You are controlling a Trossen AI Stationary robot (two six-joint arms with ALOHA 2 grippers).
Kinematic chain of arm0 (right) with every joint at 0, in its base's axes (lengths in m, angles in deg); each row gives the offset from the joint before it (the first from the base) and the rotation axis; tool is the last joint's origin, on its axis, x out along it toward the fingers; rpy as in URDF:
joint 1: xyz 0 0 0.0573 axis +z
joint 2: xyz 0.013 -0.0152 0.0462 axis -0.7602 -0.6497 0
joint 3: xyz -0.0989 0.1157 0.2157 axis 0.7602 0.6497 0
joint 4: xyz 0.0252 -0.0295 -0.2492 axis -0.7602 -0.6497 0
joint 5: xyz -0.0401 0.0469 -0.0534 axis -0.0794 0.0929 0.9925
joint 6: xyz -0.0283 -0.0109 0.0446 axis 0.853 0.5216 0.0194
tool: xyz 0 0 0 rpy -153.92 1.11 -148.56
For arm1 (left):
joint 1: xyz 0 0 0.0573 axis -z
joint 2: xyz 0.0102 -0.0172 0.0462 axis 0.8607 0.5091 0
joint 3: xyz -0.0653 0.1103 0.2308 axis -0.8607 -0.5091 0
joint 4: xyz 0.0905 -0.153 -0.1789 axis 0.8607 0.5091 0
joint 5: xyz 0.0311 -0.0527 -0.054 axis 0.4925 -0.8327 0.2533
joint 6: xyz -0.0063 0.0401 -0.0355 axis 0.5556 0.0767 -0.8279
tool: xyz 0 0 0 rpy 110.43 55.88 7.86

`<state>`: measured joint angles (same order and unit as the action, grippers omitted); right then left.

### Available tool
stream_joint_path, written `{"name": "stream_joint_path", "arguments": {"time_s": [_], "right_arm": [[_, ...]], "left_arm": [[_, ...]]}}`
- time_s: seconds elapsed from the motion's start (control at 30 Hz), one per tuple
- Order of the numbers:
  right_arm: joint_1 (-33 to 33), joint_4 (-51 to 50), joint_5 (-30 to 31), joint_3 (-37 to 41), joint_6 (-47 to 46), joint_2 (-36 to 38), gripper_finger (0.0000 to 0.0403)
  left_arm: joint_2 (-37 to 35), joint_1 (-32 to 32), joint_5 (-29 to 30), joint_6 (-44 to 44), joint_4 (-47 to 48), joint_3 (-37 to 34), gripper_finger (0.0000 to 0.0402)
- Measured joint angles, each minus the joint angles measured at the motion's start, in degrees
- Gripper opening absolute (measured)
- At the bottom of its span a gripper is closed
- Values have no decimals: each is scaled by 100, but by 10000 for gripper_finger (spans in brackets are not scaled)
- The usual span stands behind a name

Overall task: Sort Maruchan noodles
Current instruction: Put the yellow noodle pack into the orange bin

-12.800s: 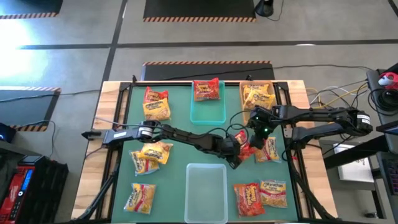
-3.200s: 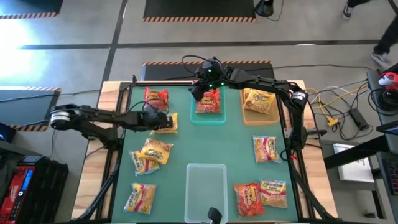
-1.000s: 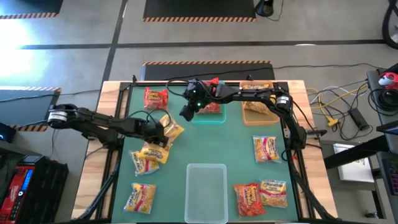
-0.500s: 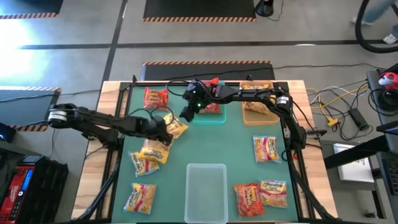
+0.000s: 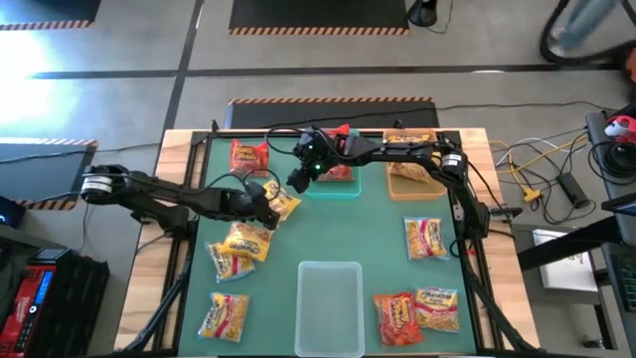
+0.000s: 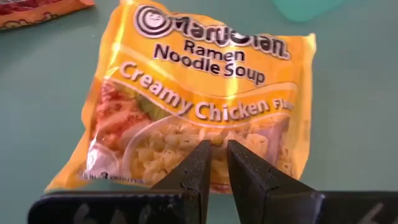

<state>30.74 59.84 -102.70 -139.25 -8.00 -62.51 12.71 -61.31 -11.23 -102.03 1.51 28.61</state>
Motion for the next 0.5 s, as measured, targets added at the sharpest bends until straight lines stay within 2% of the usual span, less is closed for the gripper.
{"name": "stream_joint_path", "arguments": {"time_s": [0.2, 0.3, 0.5], "right_arm": [[7, -4, -306, 0, 1, 2, 157], [15, -9, -564, 0, -36, 2, 170], [23, 20, -559, 0, 0, -9, 204]], "left_arm": [[66, 20, -232, -23, 123, -11, 38], [35, 79, -338, -25, 296, -16, 38], [84, 87, -283, -152, 314, -22, 38]]}}
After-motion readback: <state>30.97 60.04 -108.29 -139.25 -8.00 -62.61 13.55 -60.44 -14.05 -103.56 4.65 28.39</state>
